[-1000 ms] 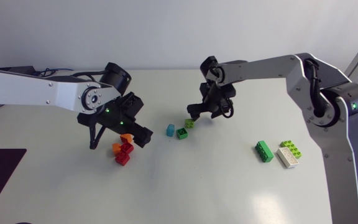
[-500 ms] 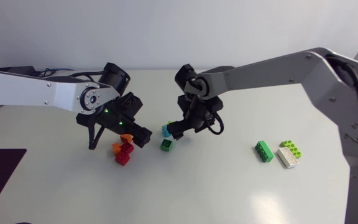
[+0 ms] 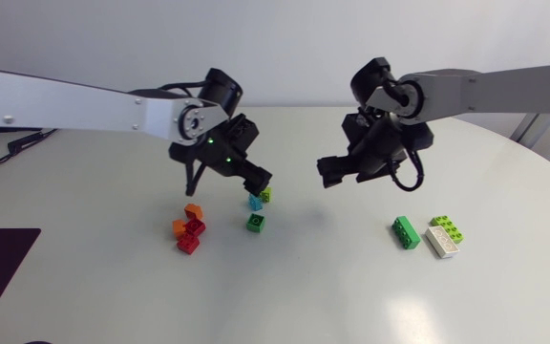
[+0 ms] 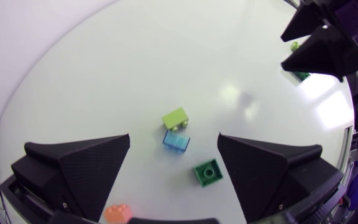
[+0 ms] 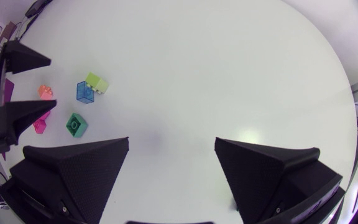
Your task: Sort duplo bricks by size, large to the right and small to the left
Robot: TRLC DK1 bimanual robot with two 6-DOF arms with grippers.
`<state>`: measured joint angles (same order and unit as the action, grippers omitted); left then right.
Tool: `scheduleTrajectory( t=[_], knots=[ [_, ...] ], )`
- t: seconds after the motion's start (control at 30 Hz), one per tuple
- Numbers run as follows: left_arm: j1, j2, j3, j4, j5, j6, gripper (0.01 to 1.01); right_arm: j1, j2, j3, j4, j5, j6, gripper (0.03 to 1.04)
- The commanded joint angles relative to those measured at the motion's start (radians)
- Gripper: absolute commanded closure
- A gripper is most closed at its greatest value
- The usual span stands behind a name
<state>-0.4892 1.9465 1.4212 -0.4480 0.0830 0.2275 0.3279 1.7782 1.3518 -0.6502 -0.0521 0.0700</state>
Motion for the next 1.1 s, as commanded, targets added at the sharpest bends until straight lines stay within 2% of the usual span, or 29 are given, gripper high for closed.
scheduleTrajectory(
  t=[0.0, 0.13, 0.27, 0.47, 0.63, 0.9, 0.97, 1.03, 1.07],
  knots=[
    [-0.02, 0.132, 0.11, -0.049, 0.011, -0.005, 0.051, -0.024, -0.063, -0.051, 0.003, -0.005, -0.026, 0.07],
    [-0.055, 0.204, 0.173, -0.077, 0.001, -0.028, 0.062, -0.053, -0.128, -0.088, 0.0, -0.003, -0.045, 0.07],
    [-0.065, 0.223, 0.176, -0.077, -0.006, -0.028, 0.179, -0.059, -0.165, -0.102, -0.008, -0.005, -0.049, 0.07],
    [-0.058, 0.238, 0.186, -0.075, -0.029, -0.028, 0.18, -0.046, -0.194, -0.102, -0.012, -0.005, -0.039, 0.07],
    [-0.04, 0.25, 0.2, -0.075, -0.042, -0.036, 0.364, -0.043, -0.2, -0.109, -0.016, -0.005, -0.038, 0.07],
    [-0.008, 0.287, 0.216, -0.075, -0.051, -0.04, 0.375, -0.044, -0.209, -0.125, -0.014, -0.005, -0.039, 0.07],
    [-0.006, 0.285, 0.213, -0.075, -0.051, -0.042, 0.495, -0.043, -0.211, -0.126, -0.016, -0.005, -0.039, 0.07],
    [-0.006, 0.282, 0.203, -0.075, -0.051, -0.054, 0.664, -0.043, -0.212, -0.128, -0.016, -0.006, -0.038, 0.07],
    [-0.006, 0.275, 0.191, -0.075, -0.051, -0.054, 0.666, -0.043, -0.214, -0.129, -0.016, -0.006, -0.038, 0.07]
  ],
)
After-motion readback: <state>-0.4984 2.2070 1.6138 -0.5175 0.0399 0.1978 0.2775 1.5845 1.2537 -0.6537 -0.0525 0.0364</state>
